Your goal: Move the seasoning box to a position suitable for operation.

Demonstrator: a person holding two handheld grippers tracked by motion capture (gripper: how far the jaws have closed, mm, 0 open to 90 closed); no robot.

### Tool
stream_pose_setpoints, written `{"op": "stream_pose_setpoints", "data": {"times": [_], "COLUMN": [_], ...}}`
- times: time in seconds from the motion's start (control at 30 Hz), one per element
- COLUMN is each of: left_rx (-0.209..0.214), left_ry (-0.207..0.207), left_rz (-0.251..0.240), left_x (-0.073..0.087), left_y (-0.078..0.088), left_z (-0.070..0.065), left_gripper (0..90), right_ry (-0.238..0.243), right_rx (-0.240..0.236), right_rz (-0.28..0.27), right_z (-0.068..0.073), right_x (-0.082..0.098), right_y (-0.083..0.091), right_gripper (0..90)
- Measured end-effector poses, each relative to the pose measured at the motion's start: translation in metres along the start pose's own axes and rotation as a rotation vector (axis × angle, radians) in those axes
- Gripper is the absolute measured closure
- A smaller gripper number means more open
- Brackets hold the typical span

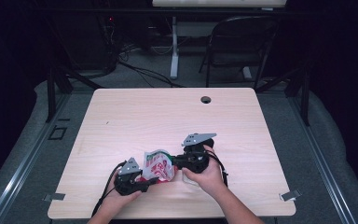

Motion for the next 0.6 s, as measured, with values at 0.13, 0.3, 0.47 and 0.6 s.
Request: {"op": "stream_pose_setpoints", "data": {"times": [0.13, 0.3, 0.47, 0.6], "left_rx": [0.01, 0.027, 0.034, 0.038], "left_ry": [-0.001, 0.023, 0.04, 0.053], "left_rz": [-0.001, 0.02, 0.039, 0.048], "left_x": [0.001, 0.006, 0.01, 0.01], "left_y": [-0.002, -0.008, -0.013, -0.015], "left_z": [0.001, 0.003, 0.004, 0.005], "left_gripper": [51.3, 42.7, 37.7, 36.0], "right_ry": [-0.008, -0.024, -0.033, -0.029], "right_rx": [-0.005, -0.01, -0.01, -0.009], "right_rz": [0.0, -0.003, -0.006, -0.003], "right_z": [0.0, -0.001, -0.002, -0.002], "right_x": [0.0, 0.0, -0.001, -0.001], "right_y": [-0.001, -0.002, -0.003, -0.003], "right_gripper": [90.0, 90.0, 90.0, 90.0]}}
Point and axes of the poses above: each handheld gripper's, and its own axes: y roughly backward along the jaws, x roughly out of its underside, z roughly to its left, the point moved 6 cm from there along -y, roughly forward along the jaws, and after that the axes turned 1 degree about -x, right-handed, at the moved point
